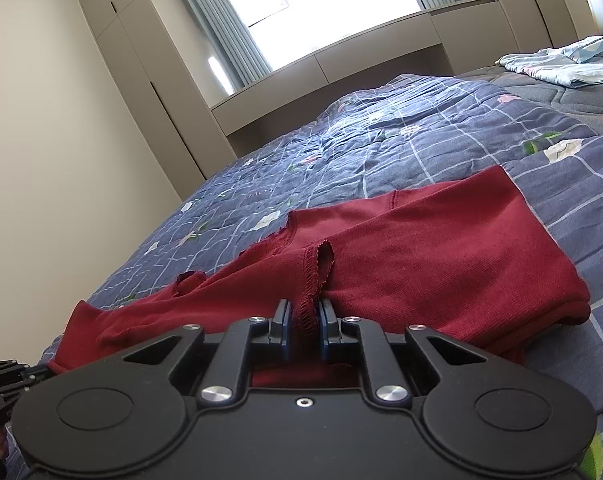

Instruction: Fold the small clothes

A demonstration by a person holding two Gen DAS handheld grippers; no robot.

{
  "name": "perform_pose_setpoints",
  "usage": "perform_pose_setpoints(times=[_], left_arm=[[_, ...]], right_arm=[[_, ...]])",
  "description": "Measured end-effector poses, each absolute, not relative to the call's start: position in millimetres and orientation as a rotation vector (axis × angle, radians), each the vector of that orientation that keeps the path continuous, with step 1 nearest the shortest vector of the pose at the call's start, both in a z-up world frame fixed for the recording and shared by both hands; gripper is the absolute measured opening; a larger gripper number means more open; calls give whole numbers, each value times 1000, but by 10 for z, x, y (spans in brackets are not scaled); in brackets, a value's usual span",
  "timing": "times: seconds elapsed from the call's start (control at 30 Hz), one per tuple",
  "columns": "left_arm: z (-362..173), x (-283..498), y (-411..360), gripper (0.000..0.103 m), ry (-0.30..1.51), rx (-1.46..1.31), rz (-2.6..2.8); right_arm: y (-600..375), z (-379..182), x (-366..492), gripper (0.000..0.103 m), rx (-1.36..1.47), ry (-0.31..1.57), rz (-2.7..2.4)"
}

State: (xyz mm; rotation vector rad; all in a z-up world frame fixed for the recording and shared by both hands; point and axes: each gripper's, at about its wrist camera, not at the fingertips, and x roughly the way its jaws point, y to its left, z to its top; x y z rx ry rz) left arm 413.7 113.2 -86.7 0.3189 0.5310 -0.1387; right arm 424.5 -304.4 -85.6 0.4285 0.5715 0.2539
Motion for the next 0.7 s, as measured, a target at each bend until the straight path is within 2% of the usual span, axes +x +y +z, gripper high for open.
perform_pose_setpoints(times=[0.2,0.3,0.33,0.37,0.4,0.43,0.47,0.53,0.57,0.6,0.7], left_arm=[[-963,4058,1351,6,683,50,-57],[-922,4022,1452,13,697,-39,-65],[-897,3997,1502,19,703,-70,-68],[-877,3976,1544,42,713,-101,-79],[-847,3940,1576,72,713,-123,-78],[-815,3897,1607,82,694,-136,-64],[-781,3860,1621,89,668,-141,-53],[-701,3865,1625,90,638,-148,-51],[-666,3884,1628,94,625,-161,-45],[-637,3933,1614,100,612,-172,-33],[-615,4193,1495,101,581,-186,19]], right_arm=[[-3030,-866,4259,16,425,575,268],[-3038,-870,4264,16,432,575,269],[-3040,-870,4264,17,433,573,270],[-3043,-870,4259,18,434,572,274],[-3043,-871,4257,19,434,570,276],[-3045,-871,4252,20,434,568,278],[-3045,-872,4249,21,435,566,281],[-3040,-867,4238,27,433,561,289],[-3026,-860,4233,29,426,557,292],[-3013,-852,4226,36,416,553,297],[-2935,-820,4199,56,368,541,313]])
